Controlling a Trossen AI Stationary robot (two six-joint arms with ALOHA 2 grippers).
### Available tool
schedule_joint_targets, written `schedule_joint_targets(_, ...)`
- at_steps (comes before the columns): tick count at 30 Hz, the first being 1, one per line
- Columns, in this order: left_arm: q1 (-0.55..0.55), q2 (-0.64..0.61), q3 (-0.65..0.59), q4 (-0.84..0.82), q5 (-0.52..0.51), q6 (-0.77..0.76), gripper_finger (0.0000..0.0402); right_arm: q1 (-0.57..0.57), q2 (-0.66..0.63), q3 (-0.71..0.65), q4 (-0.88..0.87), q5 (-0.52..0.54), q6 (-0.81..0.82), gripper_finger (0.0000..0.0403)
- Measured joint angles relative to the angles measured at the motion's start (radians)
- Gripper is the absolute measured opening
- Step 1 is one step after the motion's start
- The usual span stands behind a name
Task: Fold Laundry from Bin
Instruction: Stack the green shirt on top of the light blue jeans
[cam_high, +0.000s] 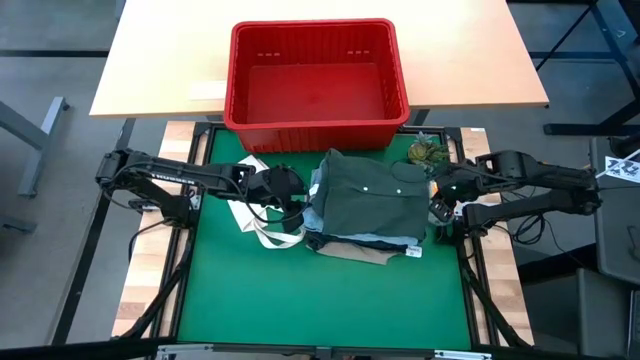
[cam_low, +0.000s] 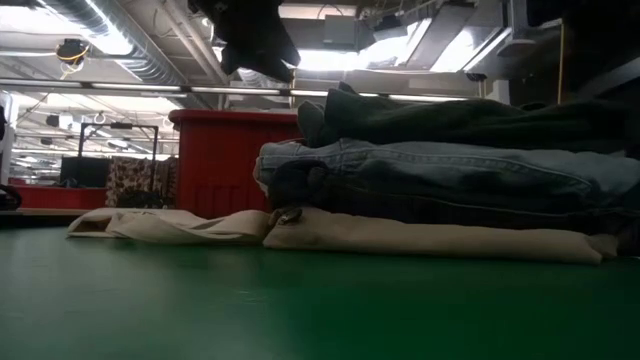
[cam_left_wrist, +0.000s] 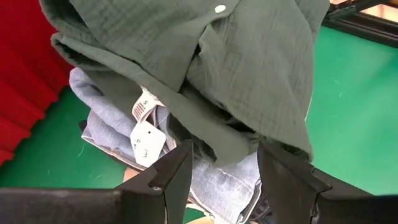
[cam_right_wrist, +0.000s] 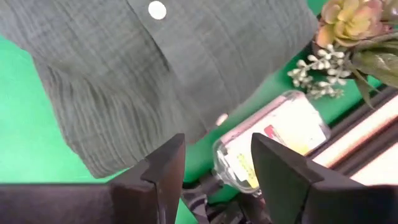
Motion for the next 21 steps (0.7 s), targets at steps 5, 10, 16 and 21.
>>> schedule_joint_targets(5,0.0,0.0,0.0,-0.001,0.0,-0.001,0.0173,0.008,-0.022,0.0,0.038,-0.056,0.006,0.0184)
schedule_joint_targets(10,0.0,0.024,0.0,0.0,0.0,-0.002,0.0173,0.121,-0.02,-0.04,0.199,-0.089,0.008,0.0184)
schedule_joint_targets(16,0.0,0.105,0.0,0.051,-0.011,-0.002,0.0173,0.328,-0.013,-0.11,0.363,-0.025,0.01,0.0184)
schedule_joint_targets(21,0.013,0.149,0.0,0.096,-0.04,-0.001,0.0173,0.451,0.011,-0.179,0.396,0.139,0.057,0.0184)
